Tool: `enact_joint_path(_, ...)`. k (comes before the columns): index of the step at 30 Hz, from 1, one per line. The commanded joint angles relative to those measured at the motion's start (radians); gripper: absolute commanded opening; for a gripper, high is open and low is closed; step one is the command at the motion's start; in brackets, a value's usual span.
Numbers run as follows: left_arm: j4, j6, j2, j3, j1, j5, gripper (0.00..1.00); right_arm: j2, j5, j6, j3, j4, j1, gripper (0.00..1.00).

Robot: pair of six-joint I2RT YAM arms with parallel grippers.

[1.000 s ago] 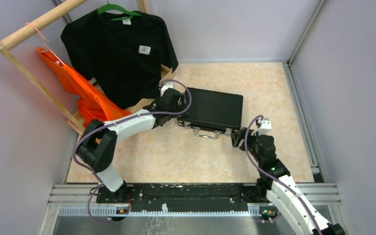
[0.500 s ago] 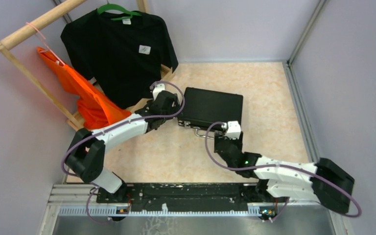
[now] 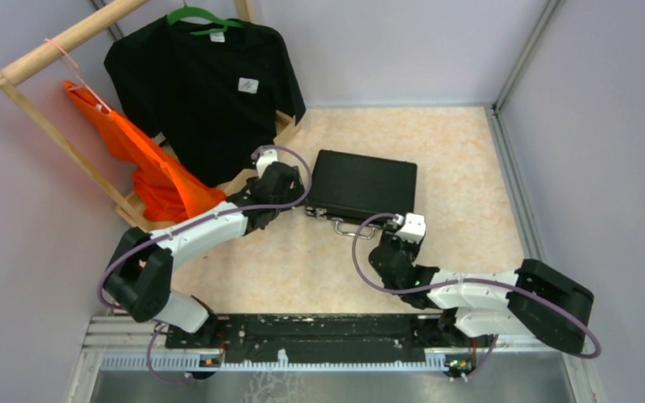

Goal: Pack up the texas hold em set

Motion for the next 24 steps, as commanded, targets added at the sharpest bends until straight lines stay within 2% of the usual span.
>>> enact_joint_path(1, 0.02, -0.003, -0.011, -0.013, 0.0, -0.004, 0.94, 0.05, 0.039, -0.008, 0.01, 0.123, 0.006, 0.51)
enact_joint_path(10, 0.022, 0.007, -0.012, -0.019, 0.0, -0.005, 0.94, 0.163, 0.018, 0.004, 0.03, 0.186, -0.009, 0.49)
enact_joint_path(17, 0.027, 0.009, -0.004, -0.021, 0.0, 0.002, 0.94, 0.188, -0.031, -0.019, 0.005, 0.28, -0.08, 0.49)
enact_joint_path(21, 0.032, 0.011, 0.002, -0.023, 0.0, 0.005, 0.95, 0.21, -0.042, -0.056, 0.007, 0.332, -0.091, 0.39)
enact_joint_path(24, 0.031, 0.014, 0.009, -0.021, 0.0, 0.008, 0.95, 0.239, -0.057, -0.056, 0.026, 0.333, -0.092, 0.27)
